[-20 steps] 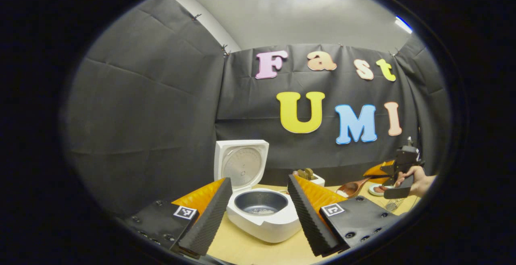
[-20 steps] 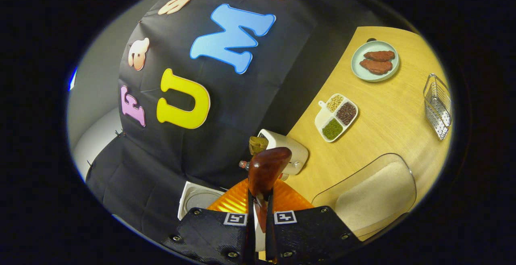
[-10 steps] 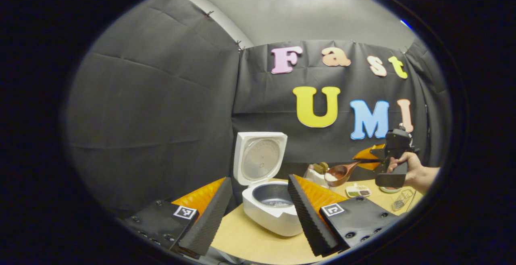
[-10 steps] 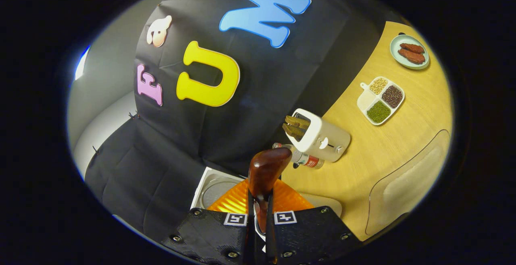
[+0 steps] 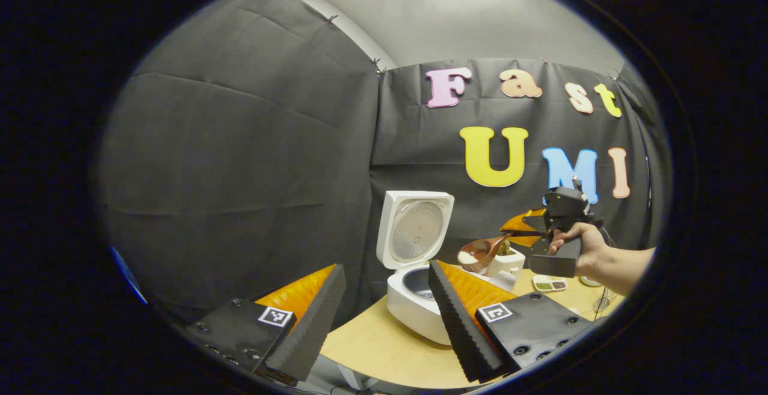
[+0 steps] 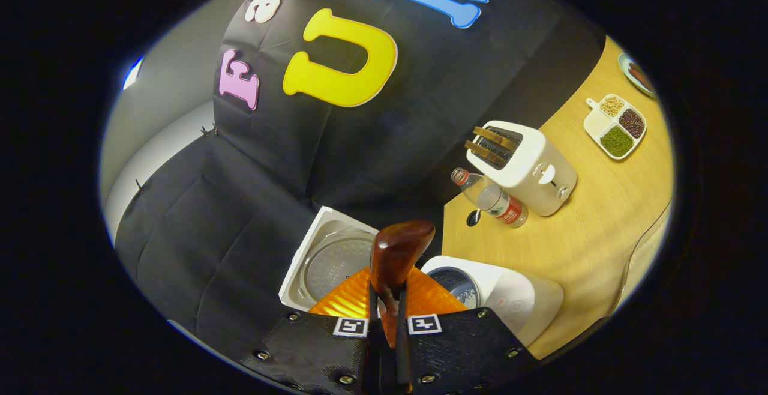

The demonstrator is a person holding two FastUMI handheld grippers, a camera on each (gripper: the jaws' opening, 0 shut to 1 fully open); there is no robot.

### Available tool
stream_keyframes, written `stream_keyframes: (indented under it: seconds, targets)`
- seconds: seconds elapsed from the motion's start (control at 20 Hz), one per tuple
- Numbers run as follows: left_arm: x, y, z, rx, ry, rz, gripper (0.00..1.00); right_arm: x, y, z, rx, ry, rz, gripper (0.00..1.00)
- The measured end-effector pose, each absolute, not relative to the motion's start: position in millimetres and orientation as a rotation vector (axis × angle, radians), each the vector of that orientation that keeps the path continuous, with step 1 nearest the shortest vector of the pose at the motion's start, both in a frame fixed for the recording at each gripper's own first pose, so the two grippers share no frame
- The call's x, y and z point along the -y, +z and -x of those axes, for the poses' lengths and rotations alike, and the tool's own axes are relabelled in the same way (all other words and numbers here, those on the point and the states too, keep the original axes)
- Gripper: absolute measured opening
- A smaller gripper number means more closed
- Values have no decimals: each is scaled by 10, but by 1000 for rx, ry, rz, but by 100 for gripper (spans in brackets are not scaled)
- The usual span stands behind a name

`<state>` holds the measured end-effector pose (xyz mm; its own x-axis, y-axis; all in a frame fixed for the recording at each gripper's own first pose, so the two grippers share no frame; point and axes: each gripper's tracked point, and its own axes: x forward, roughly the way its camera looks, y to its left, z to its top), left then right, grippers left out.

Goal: Close the left gripper, press the button to open the rice cooker; take a wooden spoon from the chopstick holder with the right hand, scoop a spoonful of rice and pour it into the rice cooker, then put the wooden spoon back into the chopstick holder.

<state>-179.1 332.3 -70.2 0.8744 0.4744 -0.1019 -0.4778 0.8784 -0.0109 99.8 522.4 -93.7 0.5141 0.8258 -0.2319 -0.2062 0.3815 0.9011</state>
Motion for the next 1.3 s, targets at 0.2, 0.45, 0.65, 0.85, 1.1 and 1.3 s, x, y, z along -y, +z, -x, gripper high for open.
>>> stream_keyframes:
  seconds: [0.2,0.45,0.65,0.85,1.1,1.3]
  targets:
    - [-3383,-699,1931,-106,533,29,96,-5498,-1018,-942,-762,787,-839,10]
    - [-3395,-695,1992,-119,564,15,96,-5674,-1181,-794,-689,844,-597,10]
    - [-3394,-715,2020,-124,566,21,96,-5789,-1214,-643,-615,895,-447,10]
    - [-3377,-716,2051,-122,552,14,95,-5821,-1146,-551,-497,928,-236,10]
    - [-3361,-714,2071,-115,538,7,95,-5862,-1036,-509,-350,958,-21,10]
    - [-3364,-699,2072,-106,534,-4,96,-5858,-889,-496,-183,956,198,10]
